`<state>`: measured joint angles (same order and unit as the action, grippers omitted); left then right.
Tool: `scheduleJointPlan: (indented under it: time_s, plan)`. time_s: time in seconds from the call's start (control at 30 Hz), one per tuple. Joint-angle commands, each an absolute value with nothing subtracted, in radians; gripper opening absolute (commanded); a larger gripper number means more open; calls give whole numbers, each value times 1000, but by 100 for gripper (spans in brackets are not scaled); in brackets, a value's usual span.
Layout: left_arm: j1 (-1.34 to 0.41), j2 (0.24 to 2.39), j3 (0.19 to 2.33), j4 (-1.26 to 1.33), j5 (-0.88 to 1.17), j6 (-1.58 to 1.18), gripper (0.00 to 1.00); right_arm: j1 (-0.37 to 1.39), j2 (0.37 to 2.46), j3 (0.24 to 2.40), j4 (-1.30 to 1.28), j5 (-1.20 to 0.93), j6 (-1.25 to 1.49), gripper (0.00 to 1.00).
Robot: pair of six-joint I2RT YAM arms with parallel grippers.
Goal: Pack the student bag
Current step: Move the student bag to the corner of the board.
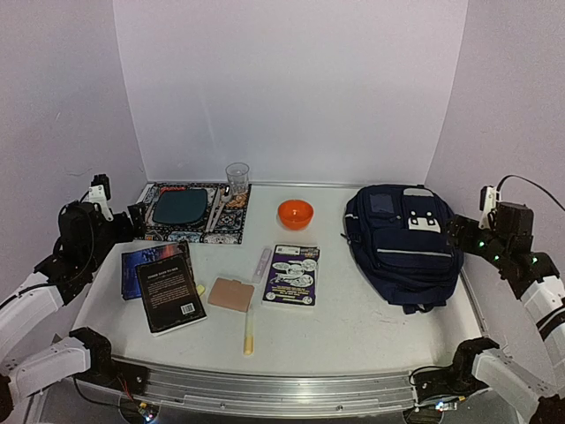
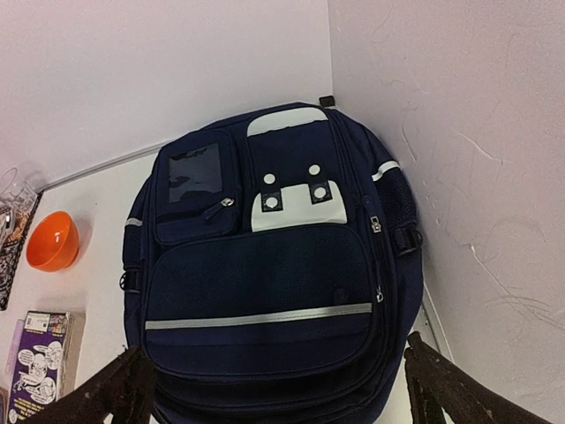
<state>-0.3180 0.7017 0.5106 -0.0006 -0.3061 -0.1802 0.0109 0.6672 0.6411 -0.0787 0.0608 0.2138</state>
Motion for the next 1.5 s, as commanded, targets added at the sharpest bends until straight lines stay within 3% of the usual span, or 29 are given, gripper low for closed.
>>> scheduleJointPlan:
  time_s: [0.0, 0.43, 0.6, 0.87, 1.23, 1.47]
  plan:
    - [-320, 702, 556, 16, -293, -171, 100, 8, 723, 689, -67, -21, 203, 98]
    - [-320, 714, 569, 6, -235, -163, 100, 12, 1004, 810, -171, -214, 186, 98]
    - [-320, 731, 575, 6, -213, -160, 99, 91, 1165, 865, -255, -98, 190, 98]
    - [-320, 778, 584, -12, -126, -151, 99, 365, 1412, 935, -331, 74, 201, 98]
    - [-320, 813, 592, -21, -38, -138, 99, 474, 1656, 1009, -384, 128, 207, 79]
    - [-321, 833, 597, -20, -3, -135, 99, 608, 1838, 1111, -468, 301, 215, 79]
